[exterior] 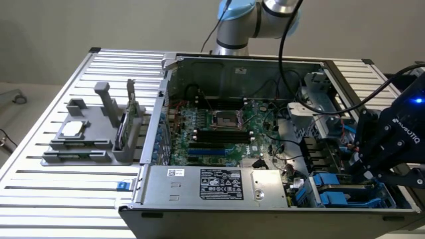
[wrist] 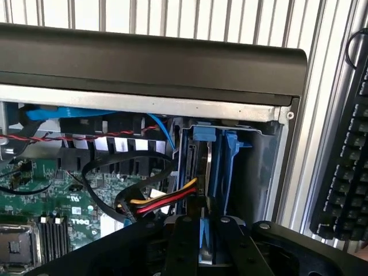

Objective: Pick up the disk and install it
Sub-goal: 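Insert the first disk wire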

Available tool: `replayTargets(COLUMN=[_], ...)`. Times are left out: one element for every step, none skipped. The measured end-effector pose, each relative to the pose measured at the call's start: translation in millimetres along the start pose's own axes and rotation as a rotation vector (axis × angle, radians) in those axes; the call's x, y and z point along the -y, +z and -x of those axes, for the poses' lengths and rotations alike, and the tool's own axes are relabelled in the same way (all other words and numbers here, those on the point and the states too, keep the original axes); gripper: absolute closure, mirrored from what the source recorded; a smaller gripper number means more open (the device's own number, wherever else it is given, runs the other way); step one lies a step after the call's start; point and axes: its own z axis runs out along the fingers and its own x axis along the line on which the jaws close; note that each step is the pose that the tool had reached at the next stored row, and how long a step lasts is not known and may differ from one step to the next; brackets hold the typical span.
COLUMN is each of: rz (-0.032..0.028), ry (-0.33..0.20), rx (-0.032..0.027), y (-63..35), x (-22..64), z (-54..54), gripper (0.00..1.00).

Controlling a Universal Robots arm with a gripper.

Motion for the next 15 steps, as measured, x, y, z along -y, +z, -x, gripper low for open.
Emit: replayTargets(rz=[-0.0002, -0.0004, -0.0005, -0.0005, -0.0005, -0.0006, -0.0005, -0.0006, -0.0006, -0.0006, -0.0007, -0.0007, -0.0007, -0.0007, -0.0007], ry=[0.006, 0.012, 0.015, 0.017, 0.018, 0.019, 0.02, 0.021, 0.022, 0.023, 0.023, 0.024, 0.025, 0.026, 0.027], rx=[-0.0009, -0.0014, -0.0019, -0.0024, -0.0027, -0.0027, -0.0028, -0.003, -0.0031, -0.0031, -0.0032, -0.0033, -0.0034, -0.0035, -0.0039], y=[0.6, 0.7, 0.7, 0.8, 0.8, 0.7, 0.6, 0.5, 0.4, 0.3, 0.2, 0.1, 0.1, 0.0, 0.1], x=[-0.4, -0.8, -1.0, -1.2, -1.4, -1.8, -2.3, -3.0, -3.7, -4.6, -5.5, -6.4, -7.3, -8.1, -8.8], z=[-0.2, -0.6, -1.2, -2.0, -3.0, -3.7, -4.4, -5.1, -5.5, -5.7, -5.7, -5.7, -5.7, -5.7, -5.7], gripper=[0.84, 0.84, 0.84, 0.84, 0.84, 0.84, 0.84, 0.84, 0.84, 0.84, 0.84, 0.84, 0.84, 0.84, 0.84])
